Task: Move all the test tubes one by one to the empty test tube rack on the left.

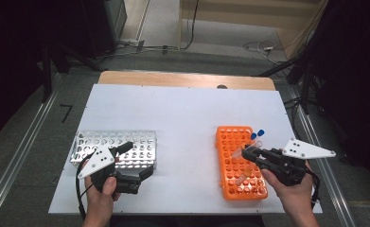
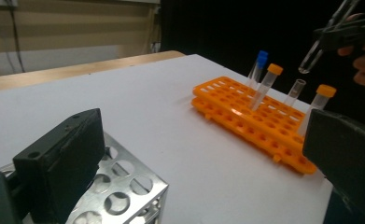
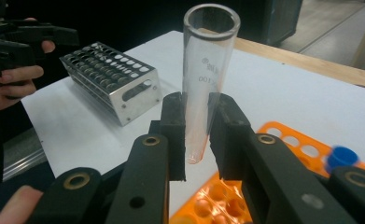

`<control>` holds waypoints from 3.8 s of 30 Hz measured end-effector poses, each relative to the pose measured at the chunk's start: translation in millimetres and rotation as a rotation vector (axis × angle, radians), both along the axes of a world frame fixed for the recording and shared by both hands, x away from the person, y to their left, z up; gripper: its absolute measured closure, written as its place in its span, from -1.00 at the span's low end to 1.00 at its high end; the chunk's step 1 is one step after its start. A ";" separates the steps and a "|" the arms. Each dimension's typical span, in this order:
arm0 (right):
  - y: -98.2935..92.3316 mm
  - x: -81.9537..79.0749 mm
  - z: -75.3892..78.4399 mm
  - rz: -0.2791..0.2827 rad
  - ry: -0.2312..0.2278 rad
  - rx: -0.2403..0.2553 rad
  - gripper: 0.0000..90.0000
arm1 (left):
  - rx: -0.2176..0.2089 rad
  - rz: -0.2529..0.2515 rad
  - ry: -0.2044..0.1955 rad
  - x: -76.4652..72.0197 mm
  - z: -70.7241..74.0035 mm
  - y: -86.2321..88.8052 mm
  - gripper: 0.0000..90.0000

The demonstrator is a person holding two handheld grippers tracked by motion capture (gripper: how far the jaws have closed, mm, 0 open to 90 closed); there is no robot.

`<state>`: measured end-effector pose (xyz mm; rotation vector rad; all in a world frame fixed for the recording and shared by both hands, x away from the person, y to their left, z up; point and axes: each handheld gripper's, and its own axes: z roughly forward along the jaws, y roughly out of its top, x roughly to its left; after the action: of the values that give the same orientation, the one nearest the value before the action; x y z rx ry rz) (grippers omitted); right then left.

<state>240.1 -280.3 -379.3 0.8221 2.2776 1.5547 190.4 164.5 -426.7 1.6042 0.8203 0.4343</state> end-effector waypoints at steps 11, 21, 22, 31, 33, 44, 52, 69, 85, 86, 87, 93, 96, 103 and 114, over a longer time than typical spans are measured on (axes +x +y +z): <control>39.0 5.4 2.9 0.057 0.018 -0.006 0.64 | -0.001 -0.049 -0.006 14.1 18.1 -19.7 -1.00; 73.2 3.3 0.0 0.115 0.029 -0.032 0.64 | 0.010 -0.106 0.019 28.9 28.6 -49.2 -0.94; 73.2 3.3 0.0 0.115 0.029 -0.032 0.64 | 0.015 -0.110 0.023 28.6 28.8 -52.0 -0.94; 99.4 -2.1 -16.9 0.165 0.048 -0.100 0.65 | 0.015 -0.164 0.041 20.9 33.6 -74.0 -0.51; 104.1 -3.9 -19.3 0.175 0.051 -0.113 0.64 | 0.022 -0.197 0.041 18.9 35.2 -79.5 -0.29; 122.3 -10.2 -28.9 0.223 0.073 -0.150 0.64 | 0.094 -0.263 0.048 14.6 31.5 -103.1 0.26; 127.9 -12.7 -31.0 0.246 0.078 -0.162 0.64 | 0.124 -0.251 0.036 13.4 30.3 -106.1 0.52; 124.9 -10.2 -30.0 0.256 0.101 -0.136 0.62 | 0.144 -0.225 -0.002 10.6 31.4 -108.1 0.69; 100.1 -3.4 -10.1 0.210 0.023 -0.081 -0.87 | 0.097 -0.158 0.013 30.1 37.8 -83.2 0.70; 97.0 -2.6 -9.3 0.209 0.021 -0.073 -0.95 | 0.095 -0.152 0.015 32.0 37.6 -81.2 0.70; 93.9 -1.4 -8.4 0.204 0.022 -0.066 -1.00 | 0.093 -0.147 0.015 34.1 37.3 -79.3 0.70; 73.3 3.8 -4.1 0.153 0.008 -0.041 -1.00 | 0.085 -0.097 0.018 47.2 35.0 -65.8 0.70; 62.3 6.3 -2.1 0.126 0.003 -0.033 -1.00 | 0.079 -0.068 0.020 53.8 34.1 -56.9 0.70; 31.9 12.3 -2.0 0.069 -0.002 -0.021 -1.00 | 0.077 0.000 0.011 65.8 33.3 -35.0 0.70; -9.8 21.8 -10.4 -0.007 0.009 -0.003 -1.00 | 0.063 0.069 0.000 78.8 25.7 -14.7 0.70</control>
<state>261.9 -290.1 -389.7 0.8367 2.2803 1.5472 269.2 149.7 -401.0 1.6374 0.8709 0.5141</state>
